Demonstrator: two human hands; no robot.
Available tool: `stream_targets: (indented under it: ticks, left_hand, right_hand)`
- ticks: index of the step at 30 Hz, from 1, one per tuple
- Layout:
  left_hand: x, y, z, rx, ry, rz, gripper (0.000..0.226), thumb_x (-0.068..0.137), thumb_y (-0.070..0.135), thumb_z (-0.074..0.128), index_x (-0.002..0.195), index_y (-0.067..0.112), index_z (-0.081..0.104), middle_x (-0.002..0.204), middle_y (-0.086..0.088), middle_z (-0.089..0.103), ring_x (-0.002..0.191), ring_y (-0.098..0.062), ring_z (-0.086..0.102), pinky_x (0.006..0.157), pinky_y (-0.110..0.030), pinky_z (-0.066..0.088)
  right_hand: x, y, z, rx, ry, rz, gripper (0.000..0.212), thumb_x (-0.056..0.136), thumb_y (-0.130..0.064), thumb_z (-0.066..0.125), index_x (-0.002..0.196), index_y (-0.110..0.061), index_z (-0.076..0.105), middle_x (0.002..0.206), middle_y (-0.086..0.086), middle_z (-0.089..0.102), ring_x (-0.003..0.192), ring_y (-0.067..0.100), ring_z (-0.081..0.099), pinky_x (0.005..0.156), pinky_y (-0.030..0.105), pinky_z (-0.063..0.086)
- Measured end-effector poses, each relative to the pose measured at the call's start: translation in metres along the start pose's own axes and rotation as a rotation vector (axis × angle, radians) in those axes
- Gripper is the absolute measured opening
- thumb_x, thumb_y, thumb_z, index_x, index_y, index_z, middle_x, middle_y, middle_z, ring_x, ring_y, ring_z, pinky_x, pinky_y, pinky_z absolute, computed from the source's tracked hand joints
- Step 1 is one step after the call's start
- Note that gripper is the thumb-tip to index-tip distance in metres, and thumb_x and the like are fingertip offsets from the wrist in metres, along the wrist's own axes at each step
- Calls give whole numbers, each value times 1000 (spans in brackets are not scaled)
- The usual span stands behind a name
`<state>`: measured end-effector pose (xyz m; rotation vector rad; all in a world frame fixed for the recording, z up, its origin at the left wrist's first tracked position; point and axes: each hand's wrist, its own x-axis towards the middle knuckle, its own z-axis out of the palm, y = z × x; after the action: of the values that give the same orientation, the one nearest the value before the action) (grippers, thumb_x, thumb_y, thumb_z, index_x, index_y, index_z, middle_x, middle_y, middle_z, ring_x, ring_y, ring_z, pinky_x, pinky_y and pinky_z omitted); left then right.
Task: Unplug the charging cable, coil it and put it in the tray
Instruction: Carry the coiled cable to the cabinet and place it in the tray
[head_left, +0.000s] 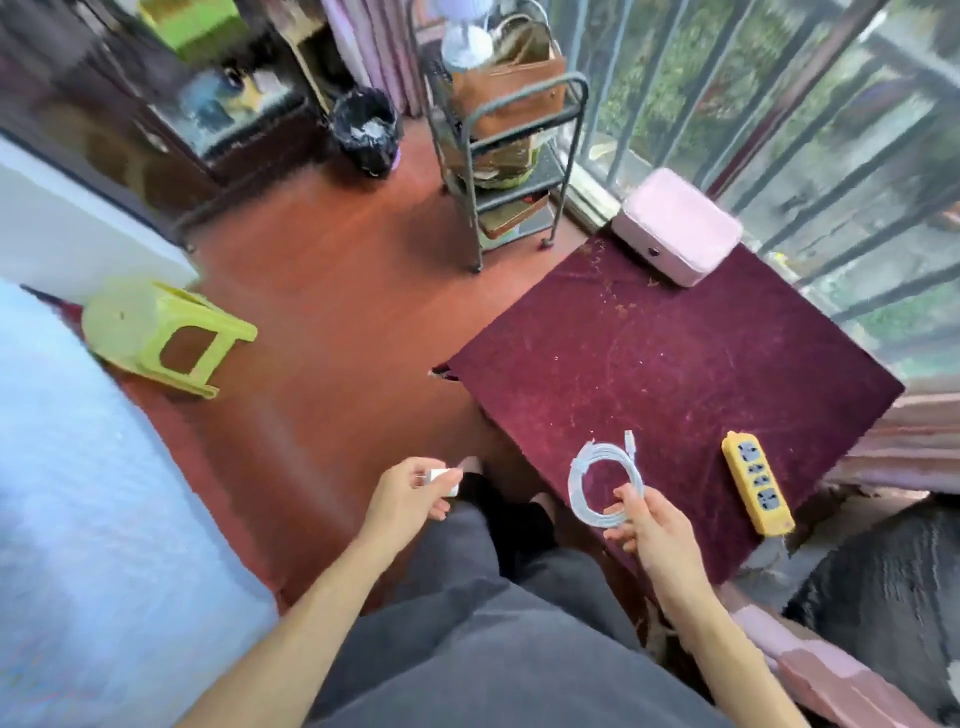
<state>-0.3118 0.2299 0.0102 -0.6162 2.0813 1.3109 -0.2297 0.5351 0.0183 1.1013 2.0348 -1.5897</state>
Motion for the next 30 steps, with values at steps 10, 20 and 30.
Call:
stream_targets:
  ticks: [10,20,30]
  left_hand:
    - [-5,-63,-120,-389,268,-194,18,88,27,80,104,27,71,87,1,79,75,-16,78,73,-28,63]
    - [72,-19,-266,-421,350,-132,10,91,27,74,94,18,75,72,6,78,55,-8,67,73,-38,62]
    - [185,65,-344,-305,337,-112,25,94,36,69,106,15,70,80,-4,78,57,-7,69,60,-19,57]
  right_hand:
    - [31,-117,139,-217,-235,-127,28,110,-29,57,96,-14,76,68,-5,78,57,3,70,59,26,49]
    - [65,-219,281,-217,-313,-178,25,108,-33,61,97,-19,78,73,-3,78,56,4,70,63,32,50]
    - [148,-311,364,-168,-311,-160,31,106,-36,63,93,-12,77,67,-2,74,51,5,65,61,32,46]
